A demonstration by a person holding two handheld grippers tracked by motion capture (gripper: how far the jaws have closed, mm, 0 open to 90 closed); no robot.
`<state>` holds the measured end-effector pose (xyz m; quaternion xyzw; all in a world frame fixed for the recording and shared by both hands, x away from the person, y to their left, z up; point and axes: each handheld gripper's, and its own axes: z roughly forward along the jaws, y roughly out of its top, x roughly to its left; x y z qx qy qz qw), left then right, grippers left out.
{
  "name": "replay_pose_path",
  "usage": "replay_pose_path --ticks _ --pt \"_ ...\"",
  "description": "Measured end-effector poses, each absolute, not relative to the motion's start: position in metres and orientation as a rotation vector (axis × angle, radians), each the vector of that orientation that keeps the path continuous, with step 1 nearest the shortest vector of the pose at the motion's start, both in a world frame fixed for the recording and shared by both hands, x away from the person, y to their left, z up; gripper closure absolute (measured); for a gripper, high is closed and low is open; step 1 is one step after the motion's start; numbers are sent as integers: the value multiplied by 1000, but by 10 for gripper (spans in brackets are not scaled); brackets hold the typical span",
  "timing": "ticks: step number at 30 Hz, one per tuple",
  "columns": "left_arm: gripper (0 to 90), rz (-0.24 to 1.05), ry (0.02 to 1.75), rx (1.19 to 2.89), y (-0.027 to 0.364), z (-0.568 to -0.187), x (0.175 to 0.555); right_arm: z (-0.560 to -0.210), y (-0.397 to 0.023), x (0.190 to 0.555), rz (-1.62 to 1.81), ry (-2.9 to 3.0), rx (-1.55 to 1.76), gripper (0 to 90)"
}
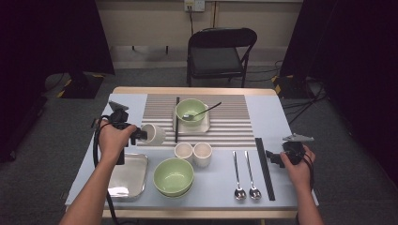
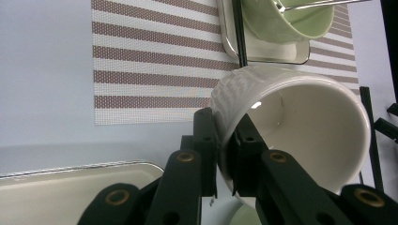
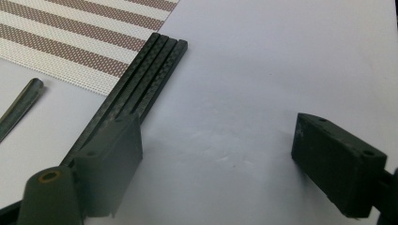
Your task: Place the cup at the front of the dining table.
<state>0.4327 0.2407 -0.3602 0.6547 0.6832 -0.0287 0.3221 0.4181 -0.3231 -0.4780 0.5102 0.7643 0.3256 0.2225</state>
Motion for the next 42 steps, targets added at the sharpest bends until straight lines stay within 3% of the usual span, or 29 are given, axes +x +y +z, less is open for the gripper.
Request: replay_pose_path --ticks 42 --pt "831 -60 1833 1698 241 -359 455 -478 -323 418 901 2112 1409 151"
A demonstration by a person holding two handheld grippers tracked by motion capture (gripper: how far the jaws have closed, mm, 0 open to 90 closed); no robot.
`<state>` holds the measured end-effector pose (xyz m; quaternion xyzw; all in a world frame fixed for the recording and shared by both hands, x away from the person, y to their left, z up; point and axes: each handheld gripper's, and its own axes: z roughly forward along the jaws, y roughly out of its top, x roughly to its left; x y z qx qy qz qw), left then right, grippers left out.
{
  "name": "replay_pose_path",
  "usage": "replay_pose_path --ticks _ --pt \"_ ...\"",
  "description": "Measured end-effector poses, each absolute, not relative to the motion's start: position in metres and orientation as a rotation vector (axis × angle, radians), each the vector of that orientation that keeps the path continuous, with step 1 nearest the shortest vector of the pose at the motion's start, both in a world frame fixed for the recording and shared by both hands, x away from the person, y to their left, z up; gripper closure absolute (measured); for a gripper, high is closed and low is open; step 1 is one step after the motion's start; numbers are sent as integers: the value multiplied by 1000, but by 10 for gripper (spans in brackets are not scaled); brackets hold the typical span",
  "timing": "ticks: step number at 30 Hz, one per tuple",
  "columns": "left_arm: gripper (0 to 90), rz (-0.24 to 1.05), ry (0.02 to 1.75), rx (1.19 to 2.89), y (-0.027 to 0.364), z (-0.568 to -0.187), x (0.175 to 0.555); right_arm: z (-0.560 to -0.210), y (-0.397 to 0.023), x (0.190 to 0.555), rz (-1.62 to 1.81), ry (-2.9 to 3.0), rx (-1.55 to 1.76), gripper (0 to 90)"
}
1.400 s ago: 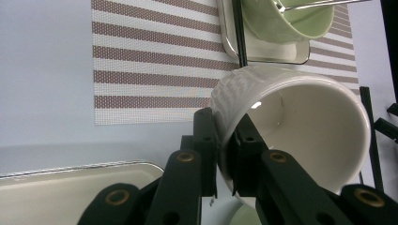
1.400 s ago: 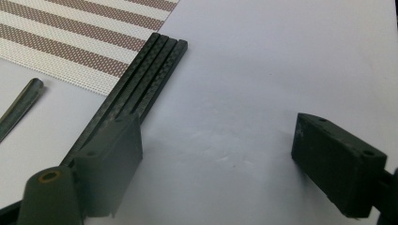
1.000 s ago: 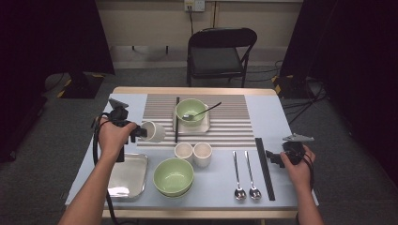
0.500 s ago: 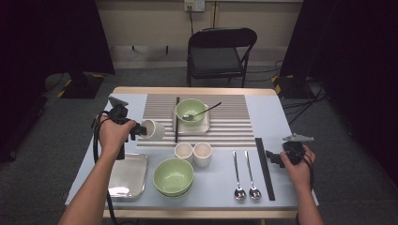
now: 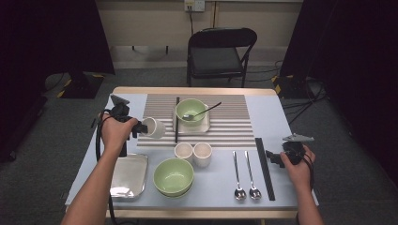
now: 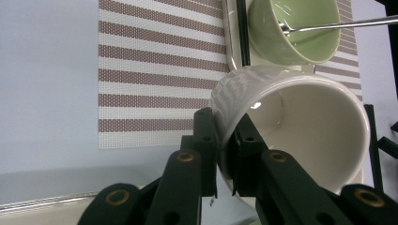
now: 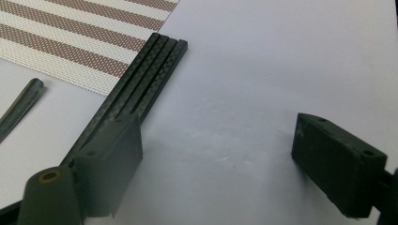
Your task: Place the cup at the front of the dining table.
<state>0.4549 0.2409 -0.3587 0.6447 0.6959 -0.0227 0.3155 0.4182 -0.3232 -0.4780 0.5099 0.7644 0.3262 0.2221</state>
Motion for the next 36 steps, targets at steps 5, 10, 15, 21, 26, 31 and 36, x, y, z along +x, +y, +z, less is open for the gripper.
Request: replay_pose_path --ticks 5,10,15,21,26,31,36 --pt "831 -67 1836 1684 243 -359 457 -478 -323 418 900 2111 1409 150" --pt "831 -58 1845 1691 245 -358 459 -478 -323 418 901 2111 1409 150" --pt "831 -54 1853 1672 246 -358 462 -478 -323 418 899 2111 1409 150" --pt "830 -42 1870 1649 247 -359 465 -478 -323 418 900 2111 1410 150" --pt "831 -37 1873 1634 247 -359 467 -478 -323 418 901 2111 1410 150" --pt "831 -32 1880 1647 246 -360 469 -478 -323 418 901 2111 1410 150" --pt "831 -32 1882 1644 245 -359 472 -478 -323 418 901 2112 1409 150"
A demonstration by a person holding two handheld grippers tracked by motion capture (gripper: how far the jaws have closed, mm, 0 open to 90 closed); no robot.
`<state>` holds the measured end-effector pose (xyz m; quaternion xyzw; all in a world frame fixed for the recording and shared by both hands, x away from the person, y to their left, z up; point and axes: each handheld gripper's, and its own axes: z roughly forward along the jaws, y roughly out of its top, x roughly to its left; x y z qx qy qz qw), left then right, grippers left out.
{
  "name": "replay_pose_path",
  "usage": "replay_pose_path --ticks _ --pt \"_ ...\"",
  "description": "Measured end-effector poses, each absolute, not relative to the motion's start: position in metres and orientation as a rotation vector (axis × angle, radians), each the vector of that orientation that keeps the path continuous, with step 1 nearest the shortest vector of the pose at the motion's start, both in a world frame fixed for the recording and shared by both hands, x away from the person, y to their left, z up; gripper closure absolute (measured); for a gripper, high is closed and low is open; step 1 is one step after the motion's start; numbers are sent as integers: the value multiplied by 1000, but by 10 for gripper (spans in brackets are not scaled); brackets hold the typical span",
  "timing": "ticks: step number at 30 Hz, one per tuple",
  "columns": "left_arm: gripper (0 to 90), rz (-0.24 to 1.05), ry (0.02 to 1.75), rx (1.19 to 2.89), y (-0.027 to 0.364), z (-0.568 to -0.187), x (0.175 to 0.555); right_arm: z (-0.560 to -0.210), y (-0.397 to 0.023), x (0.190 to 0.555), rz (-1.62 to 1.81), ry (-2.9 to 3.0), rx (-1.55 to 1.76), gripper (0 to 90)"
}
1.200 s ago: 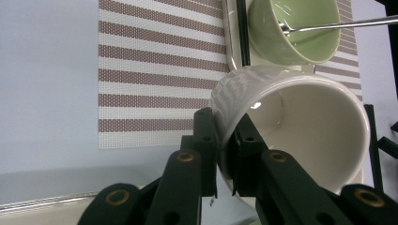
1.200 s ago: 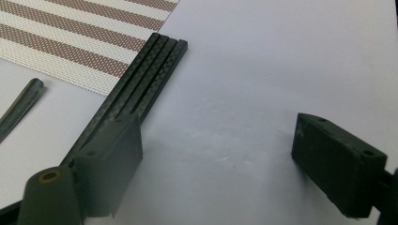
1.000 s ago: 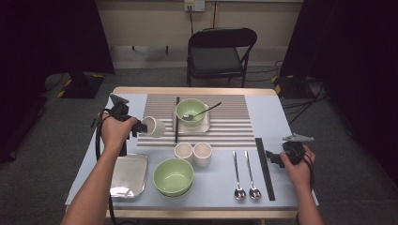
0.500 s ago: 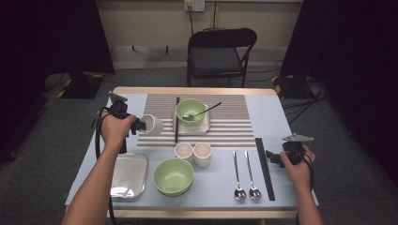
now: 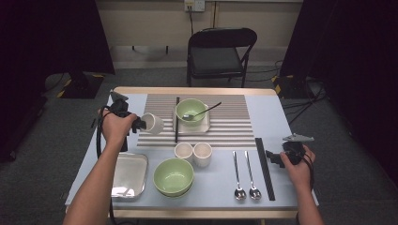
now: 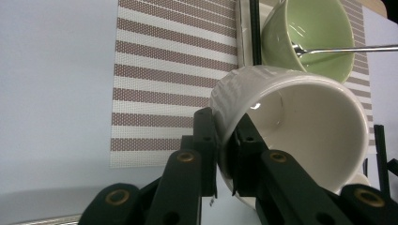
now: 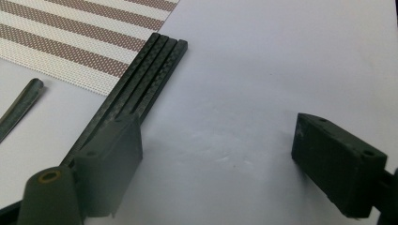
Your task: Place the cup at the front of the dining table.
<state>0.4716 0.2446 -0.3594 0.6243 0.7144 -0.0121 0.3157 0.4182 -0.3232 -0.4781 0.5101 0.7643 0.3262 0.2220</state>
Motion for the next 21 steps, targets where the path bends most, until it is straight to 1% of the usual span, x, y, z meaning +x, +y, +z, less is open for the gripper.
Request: replay_pose_path --ticks 21 --pt "831 -37 1879 1667 240 -361 479 -478 -323 418 901 2111 1409 150"
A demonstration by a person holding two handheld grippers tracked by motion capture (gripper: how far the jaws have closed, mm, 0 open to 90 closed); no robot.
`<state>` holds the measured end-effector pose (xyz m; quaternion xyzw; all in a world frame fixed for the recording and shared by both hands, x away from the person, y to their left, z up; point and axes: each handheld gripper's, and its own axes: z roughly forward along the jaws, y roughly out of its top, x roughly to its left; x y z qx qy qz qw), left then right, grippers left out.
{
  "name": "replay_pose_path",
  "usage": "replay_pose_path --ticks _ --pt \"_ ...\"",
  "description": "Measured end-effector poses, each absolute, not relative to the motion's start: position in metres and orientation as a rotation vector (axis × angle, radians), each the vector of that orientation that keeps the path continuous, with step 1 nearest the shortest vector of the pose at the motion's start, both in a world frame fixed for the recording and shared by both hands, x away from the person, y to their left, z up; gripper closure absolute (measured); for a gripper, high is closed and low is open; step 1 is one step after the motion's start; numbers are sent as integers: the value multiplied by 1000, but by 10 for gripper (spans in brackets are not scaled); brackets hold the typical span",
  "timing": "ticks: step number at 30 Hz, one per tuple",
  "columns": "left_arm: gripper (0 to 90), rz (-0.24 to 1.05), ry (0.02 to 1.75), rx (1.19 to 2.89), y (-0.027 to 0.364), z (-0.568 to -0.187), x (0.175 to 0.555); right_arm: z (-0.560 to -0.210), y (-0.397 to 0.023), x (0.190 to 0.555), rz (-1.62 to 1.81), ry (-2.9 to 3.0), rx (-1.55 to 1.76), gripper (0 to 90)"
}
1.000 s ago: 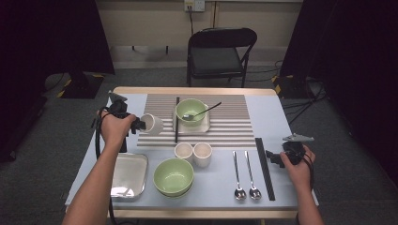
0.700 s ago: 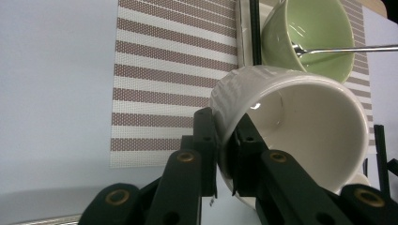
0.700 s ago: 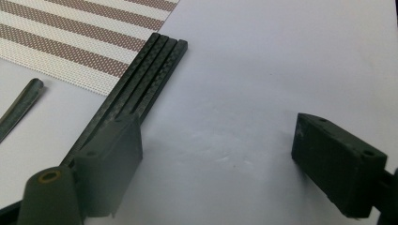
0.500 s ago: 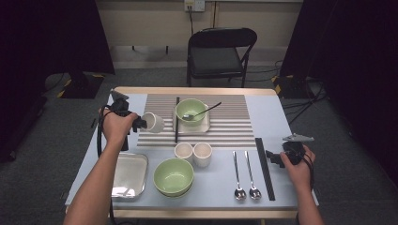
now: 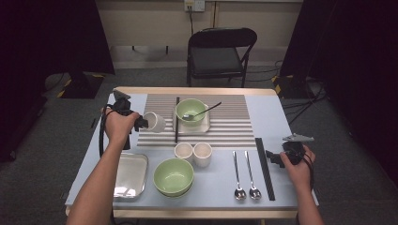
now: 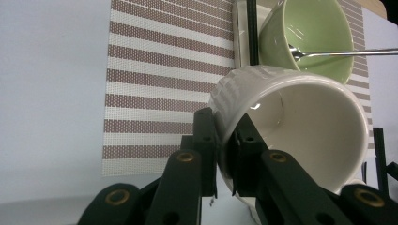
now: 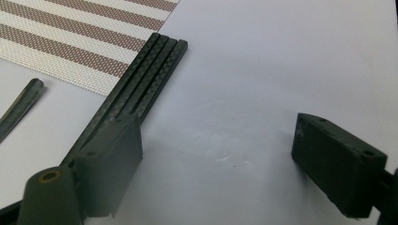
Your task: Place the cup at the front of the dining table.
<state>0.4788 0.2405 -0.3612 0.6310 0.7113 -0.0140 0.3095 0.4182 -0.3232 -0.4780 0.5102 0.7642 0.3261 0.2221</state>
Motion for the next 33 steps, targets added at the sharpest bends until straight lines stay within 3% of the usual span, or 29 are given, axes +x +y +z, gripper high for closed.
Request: replay_pose_path --ticks 33 --pt "831 -45 1904 1675 232 -371 497 -478 -324 419 905 2114 1411 149"
